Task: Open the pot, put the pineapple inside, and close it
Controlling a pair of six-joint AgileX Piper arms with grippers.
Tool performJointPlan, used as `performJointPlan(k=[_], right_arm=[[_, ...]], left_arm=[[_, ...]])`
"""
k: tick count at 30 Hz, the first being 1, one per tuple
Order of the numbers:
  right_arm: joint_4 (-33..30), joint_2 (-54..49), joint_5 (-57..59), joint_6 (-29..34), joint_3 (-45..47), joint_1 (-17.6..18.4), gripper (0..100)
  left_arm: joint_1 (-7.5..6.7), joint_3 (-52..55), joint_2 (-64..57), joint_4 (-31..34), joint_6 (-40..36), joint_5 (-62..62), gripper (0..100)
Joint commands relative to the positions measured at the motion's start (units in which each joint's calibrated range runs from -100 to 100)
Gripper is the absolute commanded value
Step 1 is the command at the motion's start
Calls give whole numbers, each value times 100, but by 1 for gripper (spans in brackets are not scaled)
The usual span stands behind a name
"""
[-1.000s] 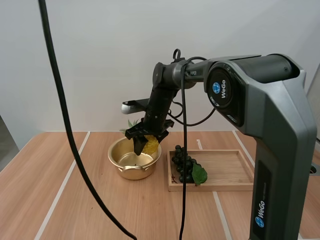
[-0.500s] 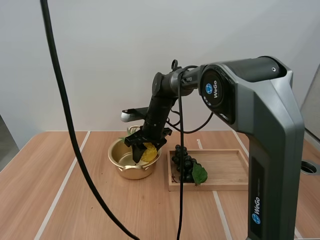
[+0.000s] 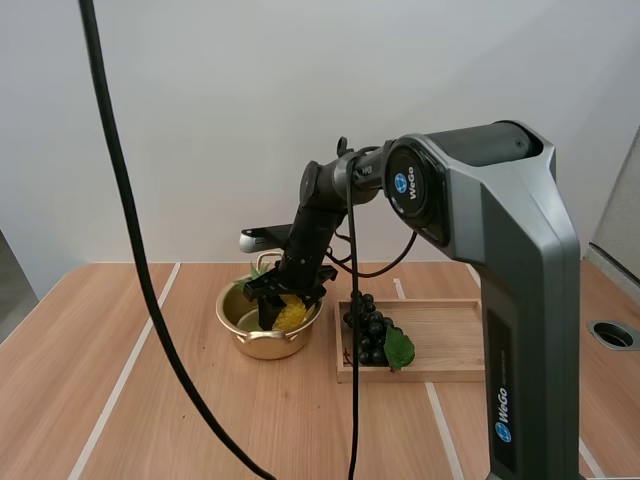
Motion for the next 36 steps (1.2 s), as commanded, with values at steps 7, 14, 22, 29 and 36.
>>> performJointPlan(k=[7, 14, 22, 29, 36], right_arm=[[6, -17, -199, -45, 20, 1, 0], [-24, -17, -143, -45, 20, 1, 29], [-97, -17, -68, -181, 20, 6, 100], [-97, -17, -38, -181, 20, 6, 100], [-97, -17, -38, -181, 20, 6, 100]], left_arm=[[14, -43, -33, 43, -67, -1, 0], [14, -43, -33, 43, -67, -1, 0], [14, -43, -33, 55, -67, -4, 0], [14, -43, -33, 55, -67, -4, 0], [14, -43, -33, 55, -67, -4, 0]])
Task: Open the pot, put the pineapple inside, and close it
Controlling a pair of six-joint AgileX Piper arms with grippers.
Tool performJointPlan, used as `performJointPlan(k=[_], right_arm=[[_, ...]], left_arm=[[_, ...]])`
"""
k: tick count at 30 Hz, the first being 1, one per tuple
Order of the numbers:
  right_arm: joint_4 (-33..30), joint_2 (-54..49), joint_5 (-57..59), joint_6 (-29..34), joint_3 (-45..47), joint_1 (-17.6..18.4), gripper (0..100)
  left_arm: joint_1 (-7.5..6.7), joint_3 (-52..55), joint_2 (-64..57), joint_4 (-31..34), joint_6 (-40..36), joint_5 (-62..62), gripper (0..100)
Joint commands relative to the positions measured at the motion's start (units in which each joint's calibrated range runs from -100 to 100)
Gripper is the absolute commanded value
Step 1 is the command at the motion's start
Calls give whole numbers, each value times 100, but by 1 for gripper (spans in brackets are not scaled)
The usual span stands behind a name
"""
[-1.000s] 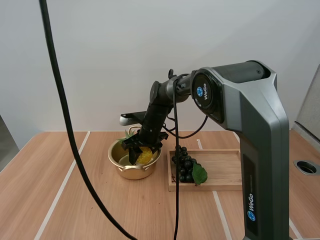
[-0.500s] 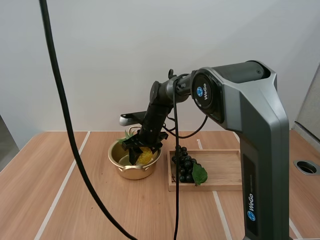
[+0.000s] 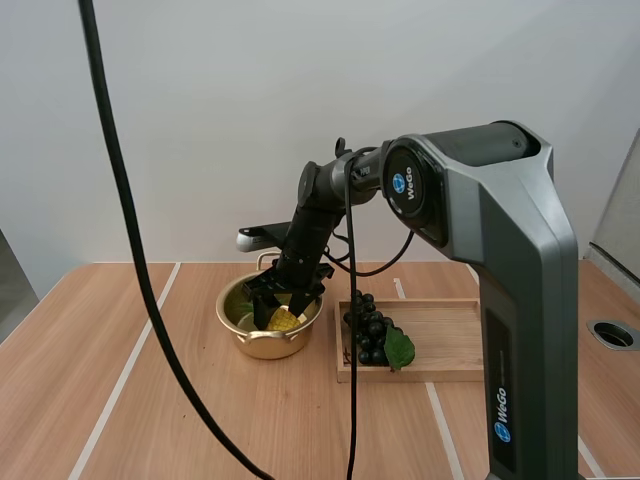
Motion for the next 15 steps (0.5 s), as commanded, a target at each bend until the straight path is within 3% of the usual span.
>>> performJointPlan(k=[1, 5, 15], right_arm=[[-103, -33, 74, -93, 20, -9, 100], [-103, -100, 74, -366, 20, -9, 100], [18, -512, 379, -385, -428, -9, 100]], left_arm=[[14, -43, -33, 44, -59, -131, 0], [14, -43, -33, 44, -59, -131, 0], [14, -43, -33, 44, -59, 44, 0]])
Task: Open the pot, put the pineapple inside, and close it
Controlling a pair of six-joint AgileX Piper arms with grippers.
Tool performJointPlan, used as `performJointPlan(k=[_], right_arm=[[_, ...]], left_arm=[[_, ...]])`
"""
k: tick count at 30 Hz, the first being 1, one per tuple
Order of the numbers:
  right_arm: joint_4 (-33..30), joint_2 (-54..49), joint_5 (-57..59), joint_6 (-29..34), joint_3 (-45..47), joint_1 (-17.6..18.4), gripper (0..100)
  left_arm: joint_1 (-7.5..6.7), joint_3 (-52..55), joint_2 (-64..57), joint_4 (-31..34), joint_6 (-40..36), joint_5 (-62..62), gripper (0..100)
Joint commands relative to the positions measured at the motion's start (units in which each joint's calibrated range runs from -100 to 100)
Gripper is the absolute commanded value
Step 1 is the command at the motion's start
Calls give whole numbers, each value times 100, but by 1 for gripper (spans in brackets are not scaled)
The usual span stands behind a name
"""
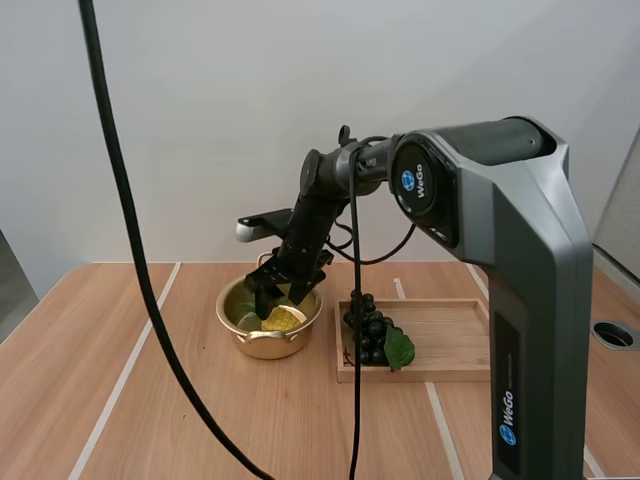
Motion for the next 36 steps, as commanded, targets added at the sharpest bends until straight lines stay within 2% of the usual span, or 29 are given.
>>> performJointPlan(k=[1, 11, 19, 20, 21, 23, 24, 30, 36], right_arm=[[116, -274, 321, -70, -257, -9, 100], [84, -1008, 1006, -70, -990, -9, 100], [-1223, -1686, 1067, 790, -1552, -51, 100], [-1300, -1772, 1067, 861, -1607, -87, 87], [-1358, -1894, 1067, 951, -1641, -132, 69], [-1443, -2142, 1067, 1151, -1676, -235, 28], [-1488, -2283, 1067, 1279, -1676, -304, 2], [-1754, -3097, 1049, 1459, -1676, -806, 0], [-1764, -3943, 1049, 1470, -1676, -1348, 0]], left_arm=[[14, -43, -33, 44, -59, 40, 0], [14, -43, -33, 69, -59, 117, 0], [14, -43, -33, 402, -59, -44, 0], [14, -43, -33, 423, -59, -43, 0], [14, -43, -33, 423, -59, -43, 0], [14, -43, -33, 423, -59, -43, 0], [14, -43, -33, 425, -59, -81, 0], [14, -43, -33, 464, -59, -280, 0], [14, -30, 176, 370, -411, -150, 0]])
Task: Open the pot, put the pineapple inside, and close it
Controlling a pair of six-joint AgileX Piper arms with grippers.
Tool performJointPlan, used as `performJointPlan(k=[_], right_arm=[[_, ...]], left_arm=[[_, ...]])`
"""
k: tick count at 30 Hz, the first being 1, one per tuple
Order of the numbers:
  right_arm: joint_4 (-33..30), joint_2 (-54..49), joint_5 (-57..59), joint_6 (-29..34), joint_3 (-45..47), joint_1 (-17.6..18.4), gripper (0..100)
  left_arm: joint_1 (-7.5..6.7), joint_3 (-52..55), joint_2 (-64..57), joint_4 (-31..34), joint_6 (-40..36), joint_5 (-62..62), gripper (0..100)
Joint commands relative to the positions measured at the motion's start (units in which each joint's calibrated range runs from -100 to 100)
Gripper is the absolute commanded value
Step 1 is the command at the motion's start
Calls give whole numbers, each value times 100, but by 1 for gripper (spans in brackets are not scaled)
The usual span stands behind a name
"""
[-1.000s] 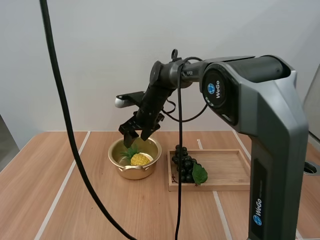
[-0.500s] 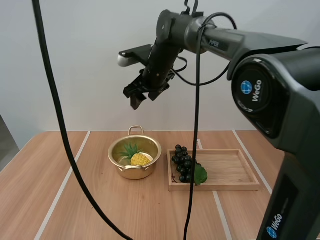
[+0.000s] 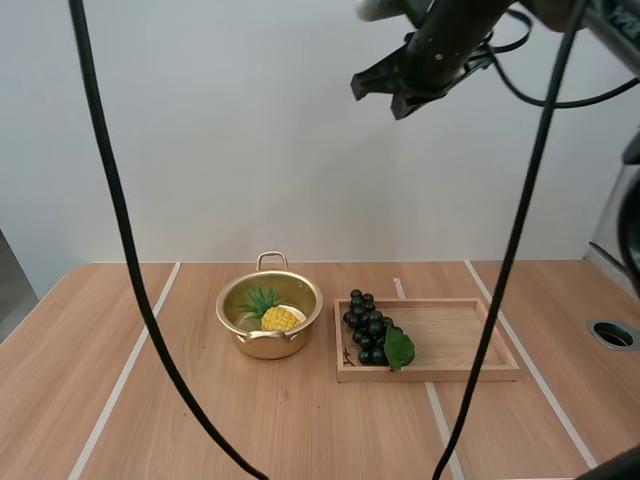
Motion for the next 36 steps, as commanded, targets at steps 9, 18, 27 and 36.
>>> performJointPlan(k=[9, 18, 27, 36], right_arm=[[-50, -1385, -248, 90, 924, -595, 0], [-185, -2023, -1436, 120, 2823, -595, 0], [-501, -2062, -2613, 408, 3976, -648, 0], [-526, -2062, -3550, 415, 4770, -666, 0]], left_arm=[[14, -20, 1124, -795, -297, 2067, 0], [14, 130, 2442, -1156, -421, 2263, 0], [14, 2063, 2789, -1156, -166, 1922, 0], [14, 3901, 2789, -1523, 458, 62, 0]])
